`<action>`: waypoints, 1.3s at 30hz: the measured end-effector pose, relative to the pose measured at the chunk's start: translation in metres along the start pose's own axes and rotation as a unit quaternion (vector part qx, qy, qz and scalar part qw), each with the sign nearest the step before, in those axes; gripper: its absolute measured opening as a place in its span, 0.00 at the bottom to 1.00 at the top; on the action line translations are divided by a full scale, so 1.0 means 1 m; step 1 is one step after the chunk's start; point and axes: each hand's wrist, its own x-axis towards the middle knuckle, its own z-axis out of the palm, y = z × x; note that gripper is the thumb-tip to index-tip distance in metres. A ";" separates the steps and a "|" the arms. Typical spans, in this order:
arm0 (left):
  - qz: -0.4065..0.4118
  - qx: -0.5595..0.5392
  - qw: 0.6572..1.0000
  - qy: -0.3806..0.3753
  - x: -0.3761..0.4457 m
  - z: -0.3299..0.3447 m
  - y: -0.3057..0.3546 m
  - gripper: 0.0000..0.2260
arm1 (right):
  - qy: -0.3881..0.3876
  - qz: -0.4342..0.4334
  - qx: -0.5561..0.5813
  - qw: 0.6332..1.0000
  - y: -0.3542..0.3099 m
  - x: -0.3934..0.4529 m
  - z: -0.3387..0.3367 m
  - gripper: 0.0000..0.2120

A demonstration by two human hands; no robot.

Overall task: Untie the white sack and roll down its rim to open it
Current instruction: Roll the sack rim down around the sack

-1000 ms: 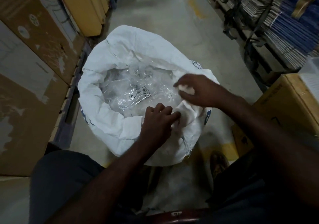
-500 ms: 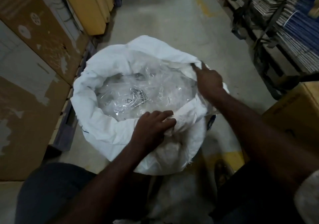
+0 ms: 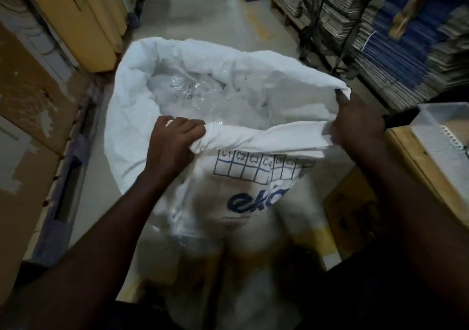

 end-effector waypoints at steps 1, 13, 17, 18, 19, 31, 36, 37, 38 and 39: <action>-0.018 -0.012 1.000 0.008 -0.003 0.002 0.002 0.10 | -0.011 0.012 -0.002 1.000 -0.001 -0.005 0.002 0.44; -0.184 -0.051 0.982 0.011 -0.053 -0.003 -0.010 0.15 | -0.002 -0.147 0.012 0.989 -0.086 -0.062 -0.019 0.48; -0.183 -0.074 0.980 0.010 -0.065 -0.010 -0.031 0.11 | 0.099 -0.353 0.125 0.922 -0.146 -0.097 -0.025 0.39; -0.180 -0.090 0.979 0.012 -0.067 -0.012 -0.035 0.09 | 0.080 -0.398 0.156 0.901 -0.162 -0.110 -0.023 0.38; -0.183 -0.111 0.977 0.013 -0.070 -0.013 -0.038 0.08 | 0.054 -0.425 0.179 0.886 -0.176 -0.122 -0.018 0.41; -0.211 -0.119 0.968 -0.057 -0.086 -0.045 -0.036 0.23 | 0.078 -0.431 0.101 0.893 -0.229 -0.107 0.004 0.20; -0.196 0.008 0.975 -0.101 -0.074 -0.045 -0.005 0.46 | 0.156 -0.481 0.118 0.855 -0.226 -0.106 0.009 0.20; -0.202 0.003 0.976 -0.077 -0.071 -0.047 0.000 0.45 | 0.171 -0.500 0.120 0.841 -0.227 -0.106 0.010 0.21; -0.202 0.000 0.978 -0.055 -0.070 -0.048 0.003 0.43 | 0.177 -0.519 0.124 0.827 -0.228 -0.107 0.010 0.22; -0.196 -0.001 0.980 -0.039 -0.070 -0.048 0.005 0.39 | 0.173 -0.533 0.130 0.818 -0.228 -0.110 0.010 0.23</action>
